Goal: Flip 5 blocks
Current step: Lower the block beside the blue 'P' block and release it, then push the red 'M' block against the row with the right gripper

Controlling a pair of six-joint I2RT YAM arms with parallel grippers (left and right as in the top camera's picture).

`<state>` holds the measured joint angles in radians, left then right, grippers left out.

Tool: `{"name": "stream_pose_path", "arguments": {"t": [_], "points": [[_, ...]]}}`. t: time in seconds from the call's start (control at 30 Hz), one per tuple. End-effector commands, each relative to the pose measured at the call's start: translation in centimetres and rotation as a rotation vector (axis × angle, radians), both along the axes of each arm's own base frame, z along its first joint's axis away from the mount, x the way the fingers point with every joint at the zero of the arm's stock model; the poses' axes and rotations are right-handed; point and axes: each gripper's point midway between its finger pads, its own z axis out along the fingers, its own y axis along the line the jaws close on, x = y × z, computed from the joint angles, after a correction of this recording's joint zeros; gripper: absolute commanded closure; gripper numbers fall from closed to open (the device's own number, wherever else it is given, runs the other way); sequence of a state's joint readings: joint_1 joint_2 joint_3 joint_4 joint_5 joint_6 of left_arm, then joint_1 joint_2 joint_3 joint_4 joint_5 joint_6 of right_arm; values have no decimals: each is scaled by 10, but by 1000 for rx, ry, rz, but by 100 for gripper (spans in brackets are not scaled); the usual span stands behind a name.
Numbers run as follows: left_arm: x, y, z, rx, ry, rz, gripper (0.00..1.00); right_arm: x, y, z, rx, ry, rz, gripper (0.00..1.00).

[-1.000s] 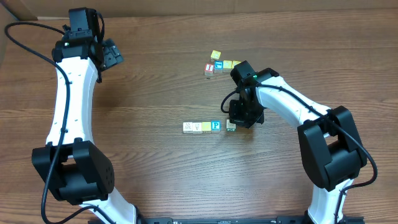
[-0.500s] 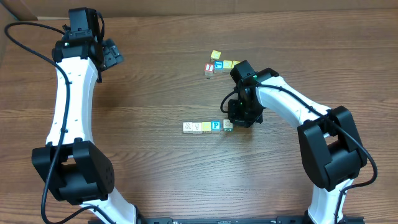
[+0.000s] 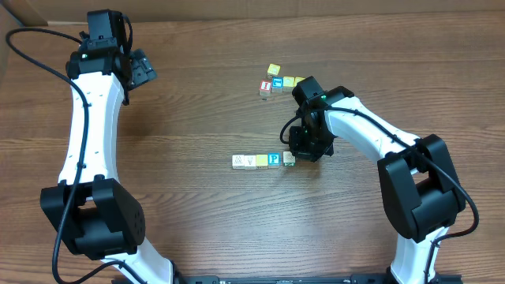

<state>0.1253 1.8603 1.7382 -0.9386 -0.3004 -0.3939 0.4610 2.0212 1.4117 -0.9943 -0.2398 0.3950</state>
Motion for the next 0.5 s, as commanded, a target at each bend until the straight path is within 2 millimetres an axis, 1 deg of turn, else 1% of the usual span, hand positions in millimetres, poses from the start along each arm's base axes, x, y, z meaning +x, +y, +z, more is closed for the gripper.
{"name": "stream_pose_path", "arguments": {"t": [0.0, 0.2, 0.47], "points": [[1, 4, 14, 6, -40, 29, 0, -4, 6, 0, 12, -4, 38, 87], [1, 4, 14, 6, -39, 29, 0, -7, 12, 0, 14, -9, 64, 86], [1, 4, 14, 6, -39, 29, 0, -8, 12, 0, 12, -6, 65, 86]]}}
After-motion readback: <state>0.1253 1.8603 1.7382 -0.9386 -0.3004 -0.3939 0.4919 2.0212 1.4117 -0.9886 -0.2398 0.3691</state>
